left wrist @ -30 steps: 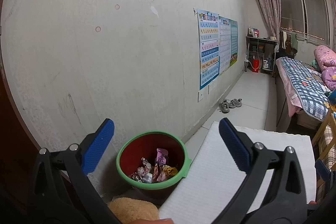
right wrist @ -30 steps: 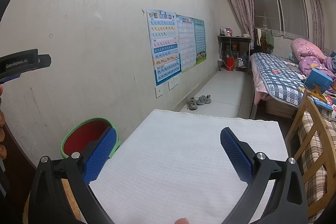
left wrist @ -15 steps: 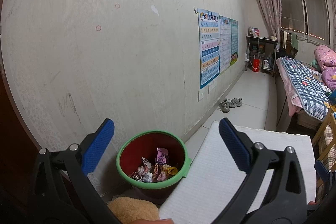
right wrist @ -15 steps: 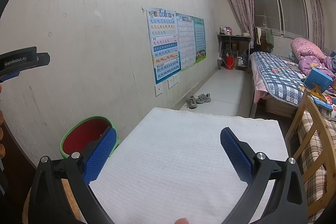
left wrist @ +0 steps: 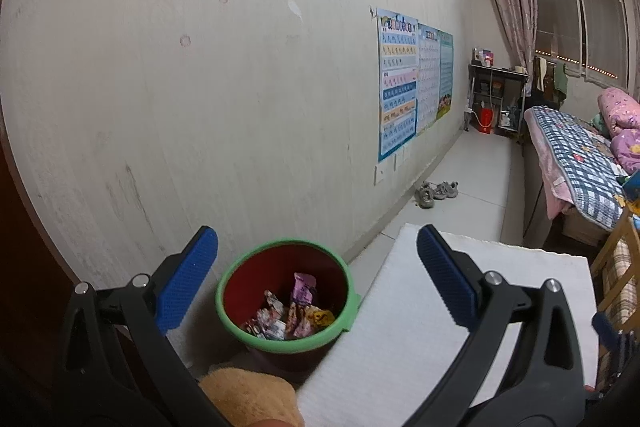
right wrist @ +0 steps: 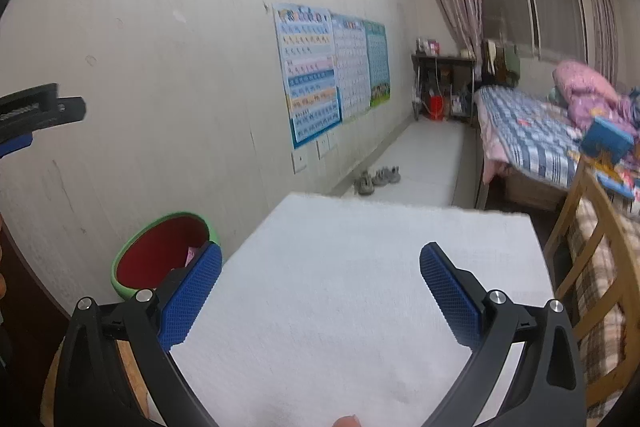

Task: Collect trash

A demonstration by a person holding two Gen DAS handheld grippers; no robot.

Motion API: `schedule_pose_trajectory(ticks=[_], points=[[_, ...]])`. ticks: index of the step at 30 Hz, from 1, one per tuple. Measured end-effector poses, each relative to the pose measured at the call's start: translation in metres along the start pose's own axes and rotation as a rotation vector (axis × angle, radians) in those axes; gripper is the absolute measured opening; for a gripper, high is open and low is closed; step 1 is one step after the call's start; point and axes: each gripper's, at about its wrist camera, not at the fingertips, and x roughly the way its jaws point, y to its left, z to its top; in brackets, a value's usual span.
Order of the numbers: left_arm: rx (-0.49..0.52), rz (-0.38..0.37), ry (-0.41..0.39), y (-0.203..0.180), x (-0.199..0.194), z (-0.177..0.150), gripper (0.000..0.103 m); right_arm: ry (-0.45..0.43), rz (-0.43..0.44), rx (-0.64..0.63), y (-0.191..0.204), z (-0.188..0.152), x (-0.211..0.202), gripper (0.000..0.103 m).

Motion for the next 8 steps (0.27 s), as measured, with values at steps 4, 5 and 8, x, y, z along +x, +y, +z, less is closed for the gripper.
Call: schedule_pose_trajectory(ticks=[4, 5, 8], points=[[0.01, 0.001, 0.062, 0.007, 0.015, -0.016, 0.098, 0.09, -0.082, 0.08, -0.044, -0.023, 0.017, 0.096], [0.012, -0.009, 0.088, 0.011, 0.02, -0.021, 0.098, 0.133, -0.141, 0.091, -0.064, -0.035, 0.025, 0.096], [-0.01, -0.005, 0.186, 0.028, 0.036, -0.05, 0.098, 0.232, -0.271, 0.099, -0.112, -0.068, 0.046, 0.096]])
